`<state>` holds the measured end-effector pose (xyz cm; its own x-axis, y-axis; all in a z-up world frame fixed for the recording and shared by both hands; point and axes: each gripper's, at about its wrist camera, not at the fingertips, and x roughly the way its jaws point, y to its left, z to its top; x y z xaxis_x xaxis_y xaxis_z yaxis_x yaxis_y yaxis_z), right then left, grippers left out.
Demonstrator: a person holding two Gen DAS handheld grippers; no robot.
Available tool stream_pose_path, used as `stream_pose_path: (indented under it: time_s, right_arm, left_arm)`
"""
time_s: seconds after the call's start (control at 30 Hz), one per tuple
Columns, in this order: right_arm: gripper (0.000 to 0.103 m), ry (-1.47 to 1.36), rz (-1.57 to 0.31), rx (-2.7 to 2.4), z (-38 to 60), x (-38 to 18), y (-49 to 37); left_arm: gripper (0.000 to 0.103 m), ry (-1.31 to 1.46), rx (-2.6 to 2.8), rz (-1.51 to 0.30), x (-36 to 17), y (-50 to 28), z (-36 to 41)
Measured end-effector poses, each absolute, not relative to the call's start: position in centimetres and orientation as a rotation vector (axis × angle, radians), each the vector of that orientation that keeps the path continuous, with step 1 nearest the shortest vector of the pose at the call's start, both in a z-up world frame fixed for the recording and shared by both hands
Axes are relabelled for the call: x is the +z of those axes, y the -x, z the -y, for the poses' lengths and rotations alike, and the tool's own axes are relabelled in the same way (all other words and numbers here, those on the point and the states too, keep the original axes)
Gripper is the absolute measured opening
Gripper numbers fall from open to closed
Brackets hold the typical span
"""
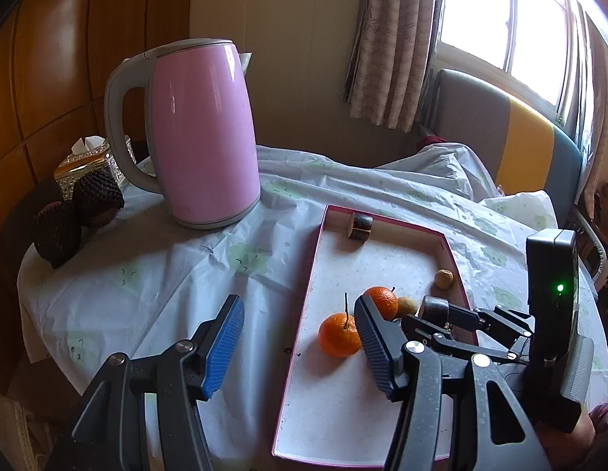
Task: Organize fruits
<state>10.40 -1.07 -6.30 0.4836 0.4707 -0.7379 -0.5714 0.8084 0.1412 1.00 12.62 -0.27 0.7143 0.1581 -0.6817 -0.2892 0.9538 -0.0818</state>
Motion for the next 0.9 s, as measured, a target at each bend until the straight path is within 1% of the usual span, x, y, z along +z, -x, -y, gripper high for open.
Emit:
stream_pose_path:
  time_s: [0.07, 0.1, 0.13, 0.27, 0.3, 0.33, 0.4, 0.43, 0.5, 0.7, 0.77, 0.83, 0.9]
  right_arm:
    - [0.051, 0.122, -0.867, 0.647, 1.1, -6.6, -10.3]
    - [0.062, 0.117, -0.864, 0.648, 1.1, -6.6, -10.1]
    - [0.065, 0.115, -0.853, 0.650, 1.2, -6.4, -9.9]
    - [0.065, 0.116, -0.838, 0.647, 1.6, -5.9, -9.2]
    - [0.062, 0.122, -0.821, 0.645, 1.6, -5.7, -8.9]
    - [0.054, 0.132, -0.806, 0.643, 1.7, -5.5, -8.5]
    - [0.044, 0.144, -0.804, 0.644, 1.6, -5.6, -8.3]
    - [0.041, 0.156, -0.806, 0.637, 1.5, -5.8, -8.2]
    - [0.039, 0.166, -0.819, 0.627, 1.5, -6.1, -8.2]
    - [0.039, 0.098, -0.808, 0.615, 2.7, -5.5, -7.2]
    - [0.042, 0.091, -0.789, 0.598, 3.0, -5.1, -6.6]
    - [0.050, 0.073, -0.773, 0.579, 3.5, -4.8, -6.0]
    - [0.050, 0.061, -0.758, 0.552, 4.1, -4.5, -5.4]
  left_arm:
    - [0.059, 0.190, 0.253, -0.734, -0.3, -1.0, -12.7]
    - [0.059, 0.191, 0.255, -0.734, -0.3, -1.0, -12.7]
    - [0.059, 0.191, 0.256, -0.735, -0.4, -1.0, -12.7]
    - [0.059, 0.187, 0.260, -0.735, -0.4, -1.0, -12.6]
    - [0.059, 0.186, 0.260, -0.735, -0.4, -1.0, -12.6]
    - [0.059, 0.187, 0.260, -0.736, -0.4, -1.0, -12.6]
    - [0.059, 0.188, 0.259, -0.738, -0.5, -1.0, -12.5]
    - [0.059, 0.188, 0.258, -0.738, -0.5, -0.9, -12.4]
    - [0.059, 0.187, 0.255, -0.734, -0.4, -0.8, -12.3]
    - [0.059, 0.181, 0.255, -0.734, -0.4, -0.6, -11.9]
    - [0.060, 0.176, 0.253, -0.732, -0.3, -0.5, -11.7]
    - [0.060, 0.173, 0.249, -0.733, -0.4, -0.3, -11.5]
    - [0.060, 0.169, 0.247, -0.730, -0.3, 0.0, -11.1]
